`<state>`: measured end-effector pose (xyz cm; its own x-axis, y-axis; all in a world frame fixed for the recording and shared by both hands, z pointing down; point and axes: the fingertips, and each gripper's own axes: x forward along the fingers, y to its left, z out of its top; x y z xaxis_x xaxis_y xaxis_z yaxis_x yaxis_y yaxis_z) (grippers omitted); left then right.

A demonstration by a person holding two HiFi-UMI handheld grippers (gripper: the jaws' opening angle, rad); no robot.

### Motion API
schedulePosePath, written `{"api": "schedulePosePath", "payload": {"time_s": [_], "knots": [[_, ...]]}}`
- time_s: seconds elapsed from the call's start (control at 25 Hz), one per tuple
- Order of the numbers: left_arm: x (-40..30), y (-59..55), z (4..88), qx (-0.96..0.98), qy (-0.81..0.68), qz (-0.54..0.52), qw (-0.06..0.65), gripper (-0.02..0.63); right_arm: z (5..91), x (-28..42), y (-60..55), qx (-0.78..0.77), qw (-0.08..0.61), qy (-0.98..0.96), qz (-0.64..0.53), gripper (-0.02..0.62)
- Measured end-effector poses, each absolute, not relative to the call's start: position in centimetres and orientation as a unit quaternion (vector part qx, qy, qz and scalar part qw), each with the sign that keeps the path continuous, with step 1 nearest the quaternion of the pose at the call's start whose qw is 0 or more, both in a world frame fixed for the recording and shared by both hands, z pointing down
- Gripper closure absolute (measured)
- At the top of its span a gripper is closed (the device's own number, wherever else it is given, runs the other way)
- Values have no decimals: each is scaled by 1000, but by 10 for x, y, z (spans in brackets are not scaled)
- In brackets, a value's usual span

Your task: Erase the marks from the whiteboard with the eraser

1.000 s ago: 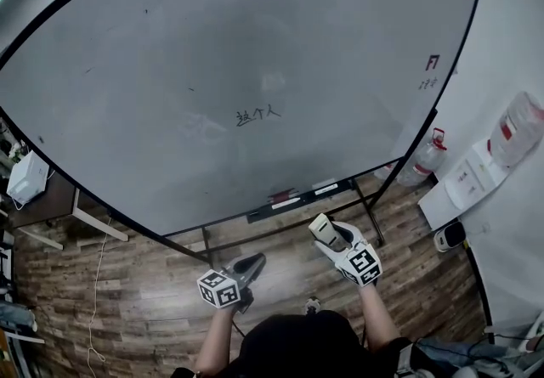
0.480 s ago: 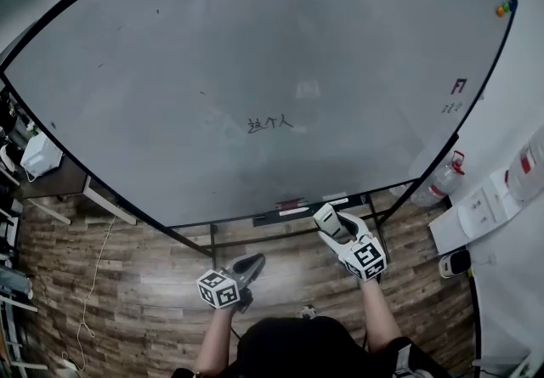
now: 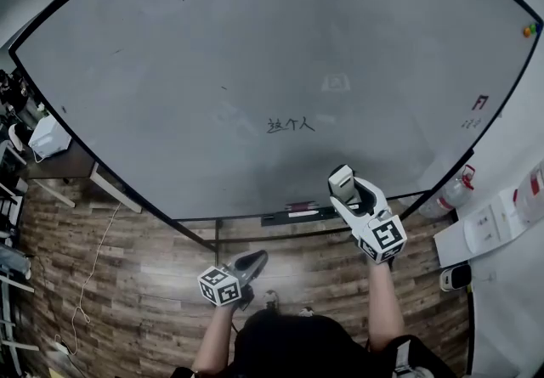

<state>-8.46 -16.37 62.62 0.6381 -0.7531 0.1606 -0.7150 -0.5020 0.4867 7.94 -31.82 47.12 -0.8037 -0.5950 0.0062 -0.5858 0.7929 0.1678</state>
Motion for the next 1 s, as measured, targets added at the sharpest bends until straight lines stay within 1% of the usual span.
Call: {"api": "schedulePosePath", "payload": {"time_s": [0.2, 0.44, 0.76, 1.0], "knots": [[-109, -182, 616, 873, -407, -47, 266, 586, 423, 62, -333, 336, 6, -935, -116, 339], [-125, -208, 617, 889, -384, -20, 249, 586, 403, 45, -348, 367, 8, -918, -149, 339], [-136, -223, 628, 895, -363, -16, 260, 586, 351, 42, -365, 417, -28, -886, -201, 341], [-152, -233, 632, 893, -365, -13, 263, 586, 331, 29, -374, 432, -34, -876, -215, 341]]}}
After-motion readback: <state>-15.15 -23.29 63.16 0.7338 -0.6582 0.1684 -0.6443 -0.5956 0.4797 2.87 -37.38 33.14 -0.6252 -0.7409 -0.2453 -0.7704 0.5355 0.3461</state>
